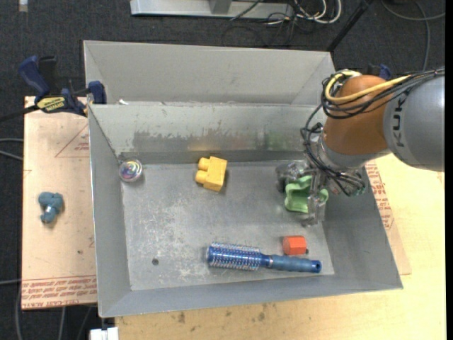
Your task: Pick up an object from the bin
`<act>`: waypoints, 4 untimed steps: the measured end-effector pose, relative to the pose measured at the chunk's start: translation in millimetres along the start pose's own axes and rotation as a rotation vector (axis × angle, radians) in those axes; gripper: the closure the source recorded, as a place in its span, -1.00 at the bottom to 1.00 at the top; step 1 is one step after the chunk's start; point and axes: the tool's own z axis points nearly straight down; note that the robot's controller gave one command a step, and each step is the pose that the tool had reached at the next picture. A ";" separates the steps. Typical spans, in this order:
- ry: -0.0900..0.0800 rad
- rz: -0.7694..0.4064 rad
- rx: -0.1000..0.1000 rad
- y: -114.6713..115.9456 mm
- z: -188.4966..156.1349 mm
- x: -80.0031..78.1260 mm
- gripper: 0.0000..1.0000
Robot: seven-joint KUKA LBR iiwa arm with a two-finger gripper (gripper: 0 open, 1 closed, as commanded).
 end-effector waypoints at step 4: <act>-0.001 -0.505 0.000 -17.9 -7.3 -24.0 -1.00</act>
Offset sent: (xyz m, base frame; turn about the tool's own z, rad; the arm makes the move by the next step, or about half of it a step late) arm 0.0000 0.0000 0.0000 0.0000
